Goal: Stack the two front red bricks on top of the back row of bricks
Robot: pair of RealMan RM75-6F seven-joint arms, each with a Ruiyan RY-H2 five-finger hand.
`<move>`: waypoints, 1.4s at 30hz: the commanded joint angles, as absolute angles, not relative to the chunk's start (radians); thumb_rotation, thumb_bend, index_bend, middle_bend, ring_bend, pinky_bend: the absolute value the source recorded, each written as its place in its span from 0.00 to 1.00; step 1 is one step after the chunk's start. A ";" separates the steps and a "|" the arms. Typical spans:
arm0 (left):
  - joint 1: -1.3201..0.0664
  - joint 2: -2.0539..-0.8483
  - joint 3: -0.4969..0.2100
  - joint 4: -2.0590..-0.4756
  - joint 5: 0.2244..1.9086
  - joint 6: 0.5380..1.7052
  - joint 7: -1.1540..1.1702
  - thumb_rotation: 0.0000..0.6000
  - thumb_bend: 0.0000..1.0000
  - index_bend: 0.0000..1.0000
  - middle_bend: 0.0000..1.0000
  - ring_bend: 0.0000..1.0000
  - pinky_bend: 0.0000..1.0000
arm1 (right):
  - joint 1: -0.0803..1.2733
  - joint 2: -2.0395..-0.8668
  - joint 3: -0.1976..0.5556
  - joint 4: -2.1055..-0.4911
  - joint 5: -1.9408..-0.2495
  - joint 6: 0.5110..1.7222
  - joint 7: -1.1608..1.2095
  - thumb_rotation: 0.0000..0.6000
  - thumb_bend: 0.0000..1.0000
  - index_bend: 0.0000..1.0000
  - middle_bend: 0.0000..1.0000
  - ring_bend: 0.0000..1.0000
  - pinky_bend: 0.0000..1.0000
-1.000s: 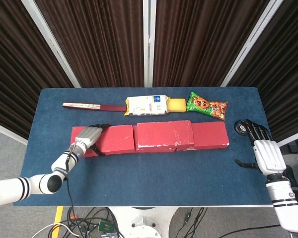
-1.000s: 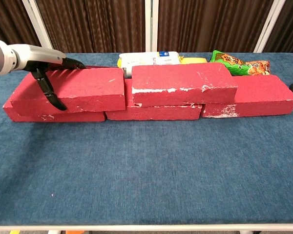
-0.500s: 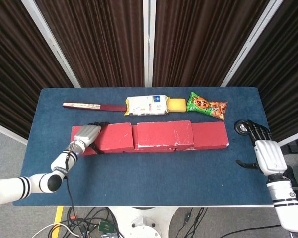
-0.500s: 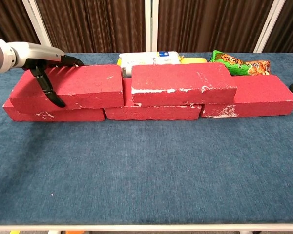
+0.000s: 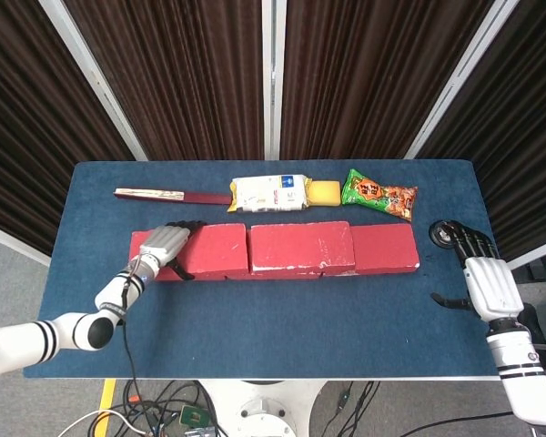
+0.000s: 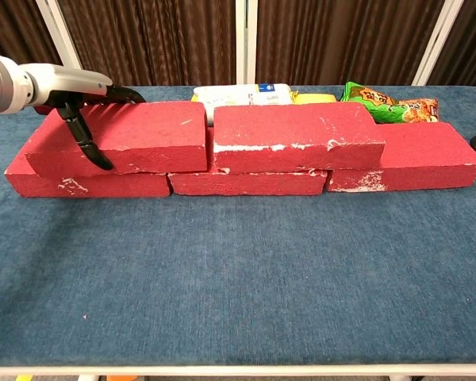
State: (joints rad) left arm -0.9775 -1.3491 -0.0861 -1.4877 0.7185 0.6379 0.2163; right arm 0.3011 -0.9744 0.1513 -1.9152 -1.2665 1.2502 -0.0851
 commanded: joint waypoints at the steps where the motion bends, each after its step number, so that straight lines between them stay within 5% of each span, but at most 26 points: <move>1: -0.978 -1.357 -0.091 -1.476 0.742 0.625 0.201 1.00 0.12 0.08 0.17 0.19 0.22 | 0.302 -0.975 0.151 -1.914 -1.264 1.248 -0.085 1.00 0.00 0.00 0.00 0.00 0.00; 42: -0.995 -1.399 -0.094 -1.398 0.792 0.586 0.140 1.00 0.12 0.08 0.17 0.18 0.21 | 0.308 -0.984 0.152 -1.892 -1.249 1.226 -0.078 1.00 0.00 0.00 0.00 0.00 0.00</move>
State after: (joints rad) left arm -0.9954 -1.3995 -0.0939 -1.3972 0.7915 0.5855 0.1405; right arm 0.3085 -0.9846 0.1519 -1.8924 -1.2493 1.2263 -0.0784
